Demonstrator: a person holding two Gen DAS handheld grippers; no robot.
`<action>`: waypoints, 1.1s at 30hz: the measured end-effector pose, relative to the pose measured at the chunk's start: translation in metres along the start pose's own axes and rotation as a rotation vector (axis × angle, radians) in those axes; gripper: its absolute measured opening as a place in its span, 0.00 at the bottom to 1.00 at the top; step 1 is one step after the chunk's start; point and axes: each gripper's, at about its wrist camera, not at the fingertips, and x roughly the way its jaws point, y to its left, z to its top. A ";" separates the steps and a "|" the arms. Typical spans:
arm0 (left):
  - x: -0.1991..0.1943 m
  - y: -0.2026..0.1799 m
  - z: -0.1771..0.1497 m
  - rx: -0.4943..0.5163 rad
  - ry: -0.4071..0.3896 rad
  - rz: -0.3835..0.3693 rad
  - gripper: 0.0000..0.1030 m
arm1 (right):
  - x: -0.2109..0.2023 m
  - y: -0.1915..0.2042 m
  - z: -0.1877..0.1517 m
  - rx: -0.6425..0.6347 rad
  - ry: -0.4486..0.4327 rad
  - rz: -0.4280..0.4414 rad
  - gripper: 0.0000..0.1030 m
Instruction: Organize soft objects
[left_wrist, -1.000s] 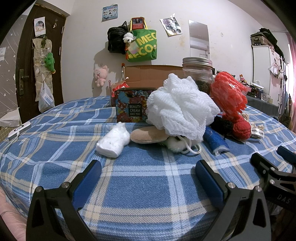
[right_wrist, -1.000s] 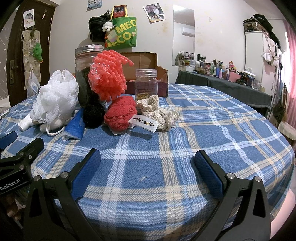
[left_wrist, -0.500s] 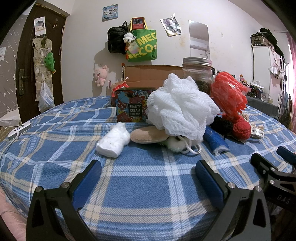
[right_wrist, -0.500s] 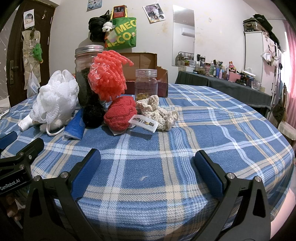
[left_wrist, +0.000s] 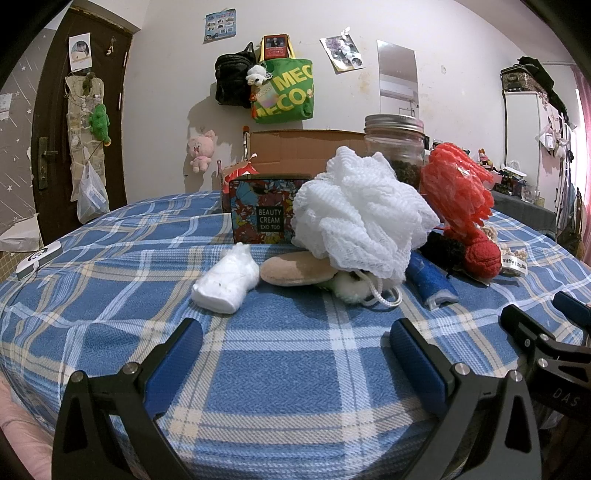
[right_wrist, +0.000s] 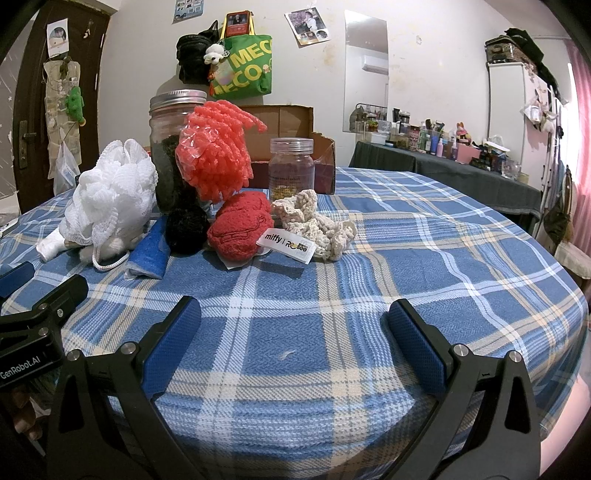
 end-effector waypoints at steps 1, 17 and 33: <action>0.000 0.000 0.000 0.000 0.000 0.000 1.00 | 0.000 0.000 0.000 0.000 0.000 0.000 1.00; -0.004 0.002 -0.001 -0.004 0.004 -0.005 1.00 | 0.000 0.000 0.000 0.000 0.000 0.000 1.00; 0.003 0.001 0.073 -0.005 0.015 -0.261 1.00 | -0.004 -0.014 0.070 -0.011 -0.040 0.125 1.00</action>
